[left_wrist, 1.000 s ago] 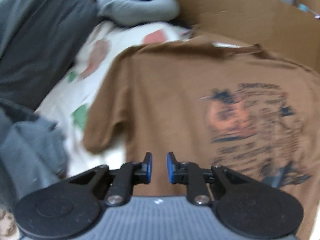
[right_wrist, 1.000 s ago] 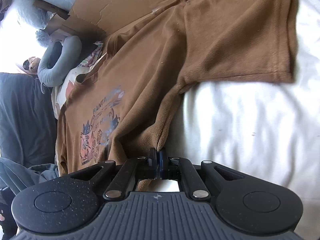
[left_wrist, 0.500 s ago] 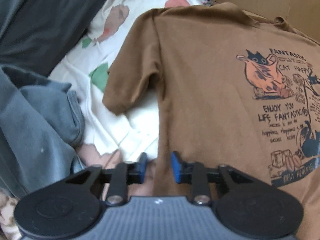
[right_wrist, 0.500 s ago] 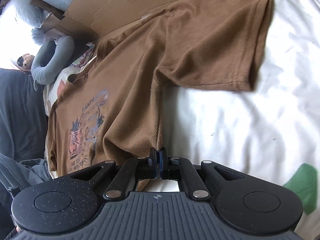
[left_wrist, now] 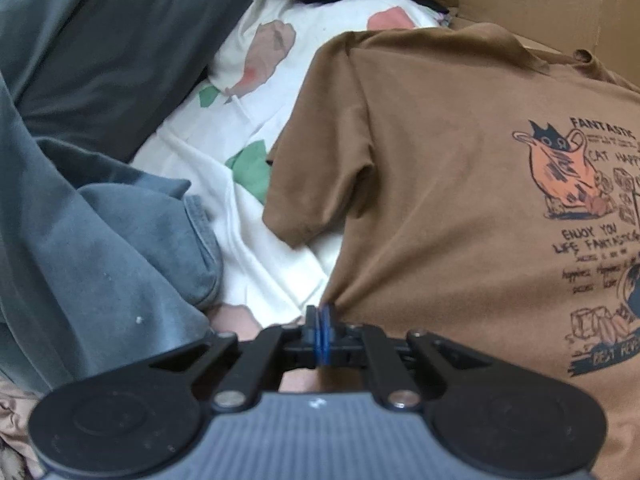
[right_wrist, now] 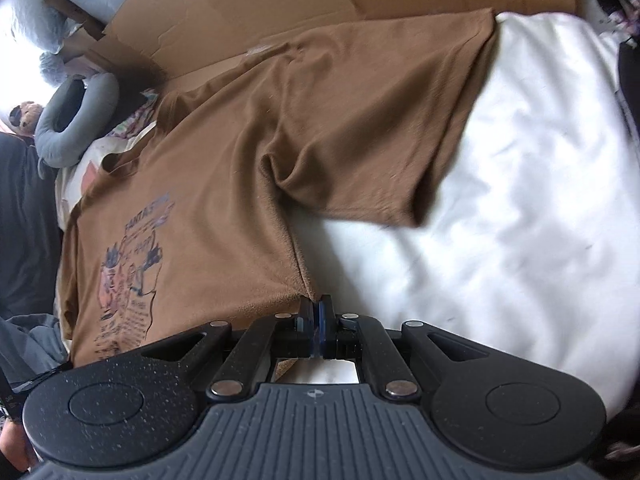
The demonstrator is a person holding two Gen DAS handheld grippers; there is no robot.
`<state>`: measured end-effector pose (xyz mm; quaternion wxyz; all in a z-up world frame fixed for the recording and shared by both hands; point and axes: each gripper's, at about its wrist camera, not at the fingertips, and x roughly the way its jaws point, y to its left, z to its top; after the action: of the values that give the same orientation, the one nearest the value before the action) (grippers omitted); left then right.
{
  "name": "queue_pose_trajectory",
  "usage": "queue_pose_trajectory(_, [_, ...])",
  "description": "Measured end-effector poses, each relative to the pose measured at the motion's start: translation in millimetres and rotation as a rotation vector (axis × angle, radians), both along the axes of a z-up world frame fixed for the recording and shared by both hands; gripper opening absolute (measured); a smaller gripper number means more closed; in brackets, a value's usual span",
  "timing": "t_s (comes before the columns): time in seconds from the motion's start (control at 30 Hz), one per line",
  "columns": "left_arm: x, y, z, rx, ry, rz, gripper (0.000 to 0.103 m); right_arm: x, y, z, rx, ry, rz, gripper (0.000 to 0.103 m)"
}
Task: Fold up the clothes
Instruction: 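Open both tools and release the T-shirt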
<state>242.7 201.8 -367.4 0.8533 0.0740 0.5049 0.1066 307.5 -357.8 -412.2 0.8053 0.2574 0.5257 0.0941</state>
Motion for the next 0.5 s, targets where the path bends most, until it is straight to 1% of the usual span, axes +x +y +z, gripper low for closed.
queue_pose_trajectory(0.07, [0.8, 0.8, -2.6, -0.001, 0.006, 0.001, 0.002, -0.2, -4.8, -0.4, -0.005, 0.003, -0.010, 0.000])
queue_pose_trajectory(0.13, [1.6, 1.5, -5.2, -0.002, 0.012, 0.003, 0.002, -0.6, -7.3, -4.2, 0.012, 0.012, -0.021, 0.000])
queue_pose_trajectory(0.2, [1.8, 2.1, -6.6, -0.032, 0.025, 0.005, 0.002, -1.4, -9.1, -9.8, 0.059, 0.026, -0.039, 0.000])
queue_pose_trajectory(0.23, [1.6, 1.8, -5.6, -0.044, 0.031, 0.002, 0.006, -2.2, -10.9, -12.7, 0.096, 0.032, -0.052, 0.003])
queue_pose_trajectory(0.3, [-1.8, 1.4, -3.7, -0.053, 0.034, -0.001, 0.010, -5.5, -14.0, -16.1, 0.157, 0.036, -0.073, 0.004])
queue_pose_trajectory(0.33, [-3.7, 1.3, -2.8, -0.057, 0.035, -0.002, 0.010, -7.2, -15.2, -17.5, 0.183, 0.037, -0.082, 0.015])
queue_pose_trajectory(0.37, [-5.9, 1.7, -1.9, -0.067, 0.035, -0.001, 0.011, -9.2, -15.1, -18.3, 0.198, 0.035, -0.086, 0.029])
queue_pose_trajectory(0.4, [-7.7, 1.7, -1.3, -0.076, 0.037, 0.002, 0.012, -11.5, -13.8, -18.5, 0.203, 0.031, -0.085, 0.034])
queue_pose_trajectory(0.43, [-9.8, 1.2, -0.9, -0.081, 0.040, 0.005, 0.013, -13.4, -12.0, -19.7, 0.208, 0.031, -0.083, 0.036])
queue_pose_trajectory(0.5, [-14.8, -0.1, -0.6, -0.089, 0.045, 0.005, 0.013, -16.4, -7.1, -24.0, 0.219, 0.040, -0.076, 0.036])
